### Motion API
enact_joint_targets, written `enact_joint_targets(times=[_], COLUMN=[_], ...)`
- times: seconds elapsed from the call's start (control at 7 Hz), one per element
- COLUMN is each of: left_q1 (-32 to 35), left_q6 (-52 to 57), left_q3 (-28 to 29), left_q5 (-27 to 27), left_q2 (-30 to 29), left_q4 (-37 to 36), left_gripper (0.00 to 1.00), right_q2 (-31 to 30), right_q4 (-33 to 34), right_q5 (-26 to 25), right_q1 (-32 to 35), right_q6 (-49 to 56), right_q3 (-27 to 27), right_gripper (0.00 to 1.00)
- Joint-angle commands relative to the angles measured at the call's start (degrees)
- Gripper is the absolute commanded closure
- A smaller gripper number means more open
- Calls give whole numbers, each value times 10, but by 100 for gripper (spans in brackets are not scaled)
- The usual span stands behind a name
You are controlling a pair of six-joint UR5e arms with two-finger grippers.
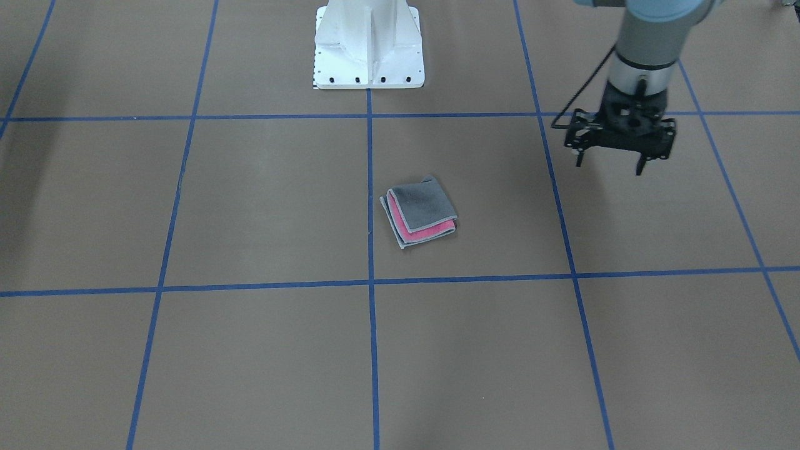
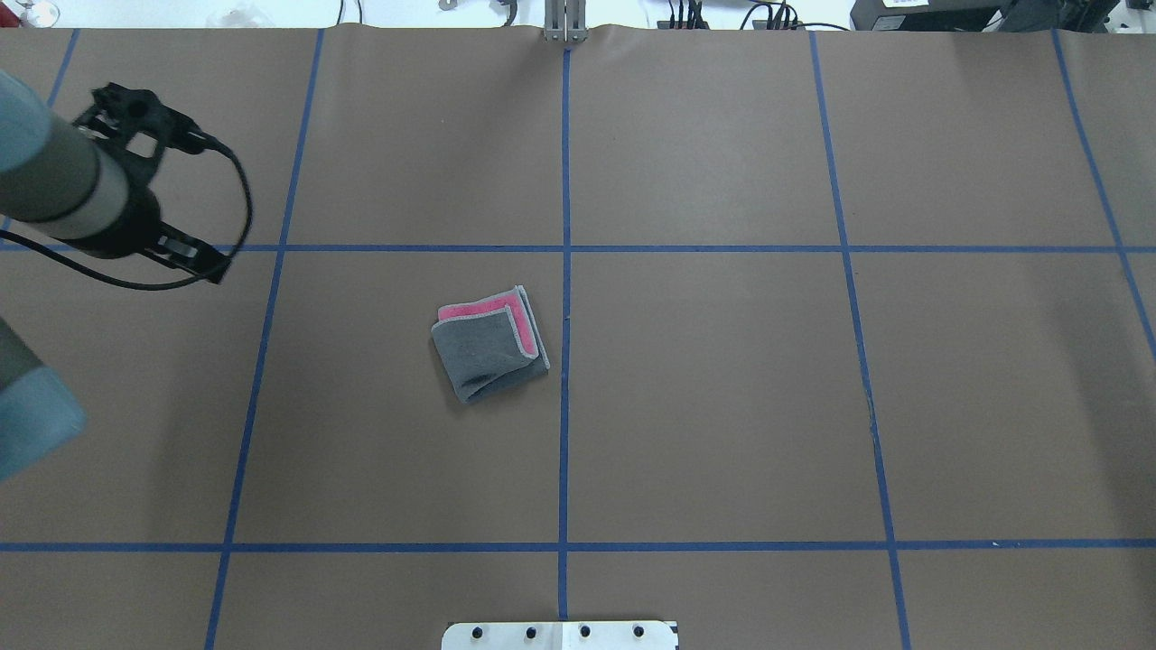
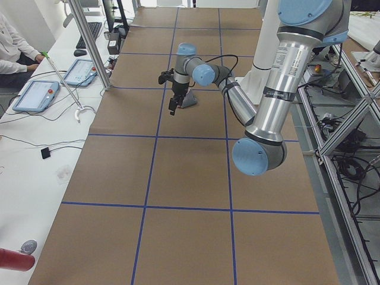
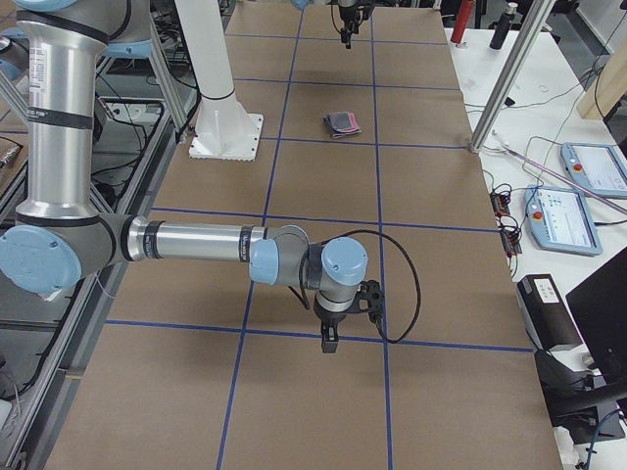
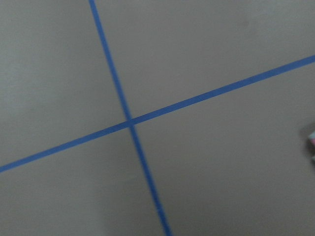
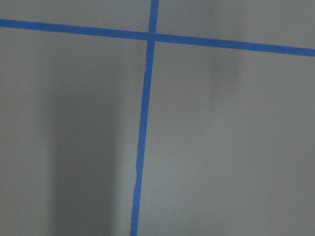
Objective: Fold towel twice with both arms
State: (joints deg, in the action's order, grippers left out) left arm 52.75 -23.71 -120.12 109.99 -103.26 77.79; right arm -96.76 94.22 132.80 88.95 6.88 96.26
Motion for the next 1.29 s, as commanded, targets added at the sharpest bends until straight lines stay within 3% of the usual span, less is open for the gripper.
enact_joint_targets(times=[0.0,0.29,0.57,0.86,1.14], left_q1=[149,238,246,297,319], left_q6=[222,345,317,319,319], left_q3=[35,116,165,168,168], left_q5=[89,144,142,148,214], left_q2=[79,126,165,201,245], left_q4=[2,25,42,77,124], left_gripper=[0,0,0,0,0], right_q2=[0,0,0,0,-1], right_q4=[-1,-1,-1,-1,-1], right_q5=[0,0,1,1,2], right_q1=[0,0,0,0,0], right_q6=[0,0,0,1,2], right_q3=[-1,-1,0,0,1], right_gripper=[0,0,0,0,0])
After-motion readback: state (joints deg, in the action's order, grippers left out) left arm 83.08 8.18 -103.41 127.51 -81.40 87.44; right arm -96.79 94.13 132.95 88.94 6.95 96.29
